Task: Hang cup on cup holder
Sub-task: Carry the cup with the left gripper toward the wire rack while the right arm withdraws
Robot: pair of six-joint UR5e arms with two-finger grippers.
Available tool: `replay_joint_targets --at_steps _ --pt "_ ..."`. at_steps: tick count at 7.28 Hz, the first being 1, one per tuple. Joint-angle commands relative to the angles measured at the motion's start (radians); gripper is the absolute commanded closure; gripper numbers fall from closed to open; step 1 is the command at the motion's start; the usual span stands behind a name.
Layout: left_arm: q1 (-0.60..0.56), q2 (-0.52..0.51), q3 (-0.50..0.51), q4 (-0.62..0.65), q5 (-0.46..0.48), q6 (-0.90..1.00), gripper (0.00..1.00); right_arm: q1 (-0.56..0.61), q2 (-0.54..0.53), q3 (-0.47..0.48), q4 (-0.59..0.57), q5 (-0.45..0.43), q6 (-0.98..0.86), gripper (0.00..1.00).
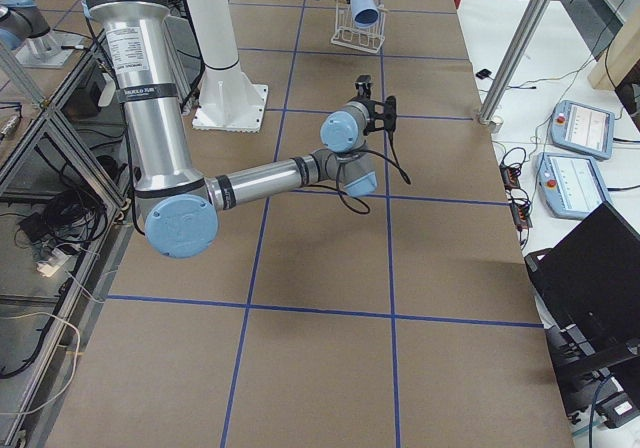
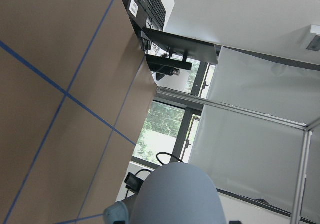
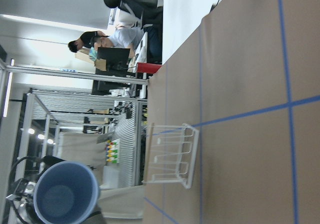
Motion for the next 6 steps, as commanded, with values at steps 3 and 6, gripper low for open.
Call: replay_joint_targets --at_steps 3,6 --pt "-0.191 0.004 0.020 0.328 -0.218 0.333 1.00 0.268 -0.016 -0.197 -0.489 0.148 -1.021 0.00" --pt "-0.280 0.004 0.014 0.582 -0.246 0.623 1.00 0.411 -0.068 -0.196 -0.976 0.129 -1.648 0.00"
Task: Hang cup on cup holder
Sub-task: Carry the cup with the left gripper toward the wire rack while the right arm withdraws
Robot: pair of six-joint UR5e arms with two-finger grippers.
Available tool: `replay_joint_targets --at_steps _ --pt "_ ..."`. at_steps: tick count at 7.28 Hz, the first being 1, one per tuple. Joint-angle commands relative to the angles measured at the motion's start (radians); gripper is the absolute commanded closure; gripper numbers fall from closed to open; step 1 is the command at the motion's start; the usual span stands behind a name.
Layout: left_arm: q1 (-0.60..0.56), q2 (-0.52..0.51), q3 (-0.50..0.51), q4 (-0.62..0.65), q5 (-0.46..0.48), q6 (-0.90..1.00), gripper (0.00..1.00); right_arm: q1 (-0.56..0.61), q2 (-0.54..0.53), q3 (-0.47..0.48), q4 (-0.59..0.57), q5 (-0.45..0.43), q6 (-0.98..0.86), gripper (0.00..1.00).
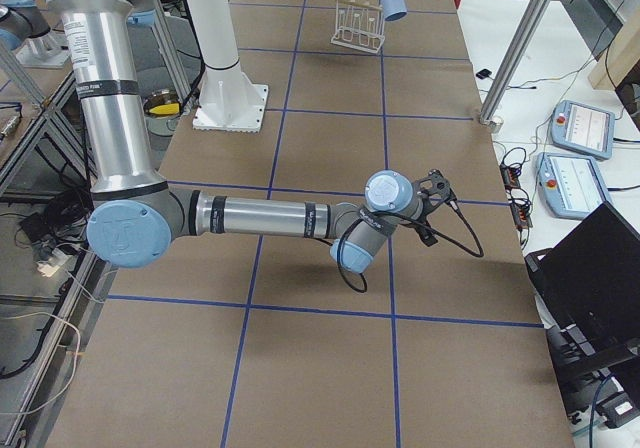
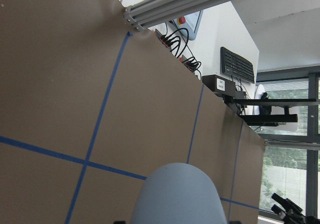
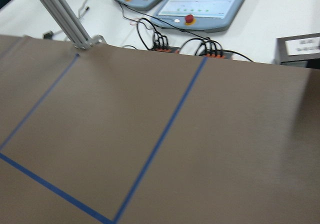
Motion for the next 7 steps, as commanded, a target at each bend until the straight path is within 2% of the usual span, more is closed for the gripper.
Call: replay_joint_targets --at_steps 1,3,5,6,7 --pt "-0.061 0.003 -0.033 0.229 -0.015 0.235 1.00 0.075 -0.034 0.008 -0.318 -0.046 -0.287 0.00" --pt "-0.080 0.031 -0.105 0.432 -0.009 0.424 1.00 0.081 -0.047 0.031 -0.539 -0.116 -0.295 0.00" --pt "-0.120 0.084 -0.153 0.508 -0.004 0.541 1.00 0.086 -0.041 0.093 -0.836 -0.135 -0.297 0.00" --pt "-0.127 0.097 -0.168 0.569 -0.003 0.617 1.00 0.103 -0.054 0.189 -1.002 -0.135 -0.297 0.00" --pt "-0.129 0.100 -0.179 0.642 0.002 0.680 1.00 0.107 -0.110 0.295 -1.090 -0.134 -0.297 0.00"
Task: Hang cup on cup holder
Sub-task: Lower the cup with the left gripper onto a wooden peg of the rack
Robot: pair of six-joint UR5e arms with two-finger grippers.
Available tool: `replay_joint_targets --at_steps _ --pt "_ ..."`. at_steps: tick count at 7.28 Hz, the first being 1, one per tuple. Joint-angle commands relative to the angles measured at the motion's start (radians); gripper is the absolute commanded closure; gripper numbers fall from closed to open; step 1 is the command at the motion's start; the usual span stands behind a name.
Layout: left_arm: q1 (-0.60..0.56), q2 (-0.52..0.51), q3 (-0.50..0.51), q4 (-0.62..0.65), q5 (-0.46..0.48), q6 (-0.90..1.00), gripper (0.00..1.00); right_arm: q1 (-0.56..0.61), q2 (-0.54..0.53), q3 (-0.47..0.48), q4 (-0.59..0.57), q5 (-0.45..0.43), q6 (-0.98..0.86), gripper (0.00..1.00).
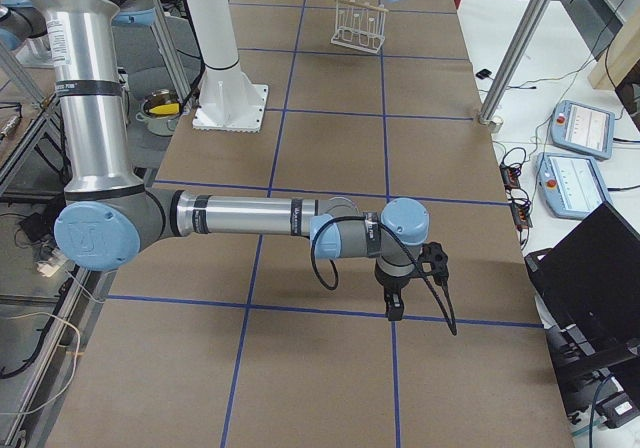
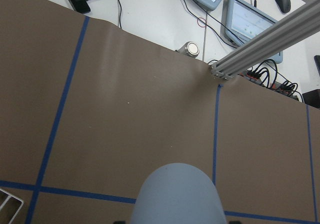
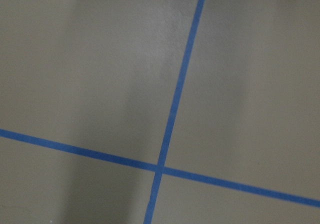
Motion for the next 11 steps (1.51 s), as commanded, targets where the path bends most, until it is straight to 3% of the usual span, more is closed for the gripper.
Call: replay_joint_targets --at_steps 1,6,11 --pt "-0.006 0.026 -0.028 0.144 0.027 0.147 1.00 0.010 -0.071 0.140 -0.145 0.010 0.001 0.00" --pt "0.040 0.014 -0.033 0.469 0.113 0.396 1.00 0.008 -0.068 0.140 -0.105 0.041 0.017 0.00" --pt "0.125 0.019 -0.018 0.484 0.156 0.396 1.00 0.010 -0.069 0.140 -0.109 0.047 0.020 0.00"
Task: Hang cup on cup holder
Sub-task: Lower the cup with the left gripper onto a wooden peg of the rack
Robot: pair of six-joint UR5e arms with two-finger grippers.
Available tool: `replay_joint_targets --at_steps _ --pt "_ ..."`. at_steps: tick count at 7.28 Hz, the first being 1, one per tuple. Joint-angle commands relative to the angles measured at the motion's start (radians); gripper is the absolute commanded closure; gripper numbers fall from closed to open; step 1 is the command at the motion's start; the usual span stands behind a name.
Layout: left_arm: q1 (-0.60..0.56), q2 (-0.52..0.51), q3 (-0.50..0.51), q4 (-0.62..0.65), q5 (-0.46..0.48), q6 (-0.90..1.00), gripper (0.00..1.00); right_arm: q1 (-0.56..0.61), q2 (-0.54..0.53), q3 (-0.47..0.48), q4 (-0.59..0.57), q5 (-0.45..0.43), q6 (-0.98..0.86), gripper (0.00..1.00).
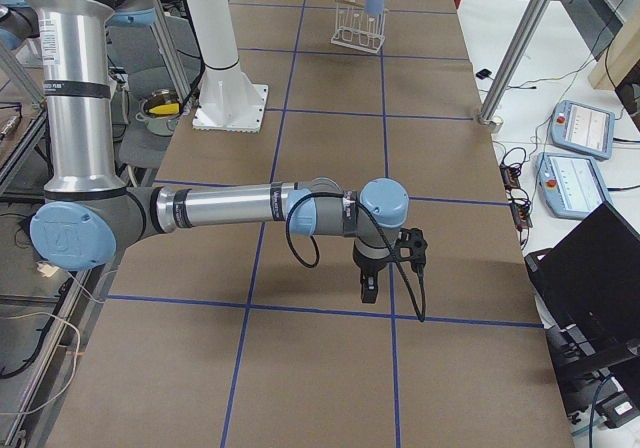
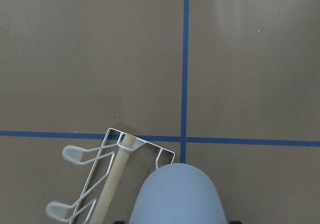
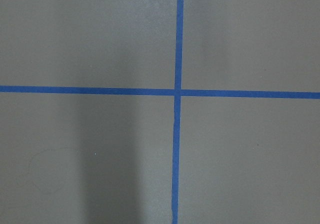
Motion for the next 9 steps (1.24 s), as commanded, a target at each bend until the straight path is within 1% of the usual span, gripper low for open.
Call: replay_joint_targets --at_steps 1,9 --pt "0.032 0.003 0.013 0.001 0.014 0.002 1.00 0.000 -0.001 -0.004 -0.001 0.000 -0.001 0.00" --pt "0.055 -0.009 0.102 -0.011 0.015 0.009 1.00 -0.001 -0.001 0.001 -0.024 0.000 -0.001 0.00"
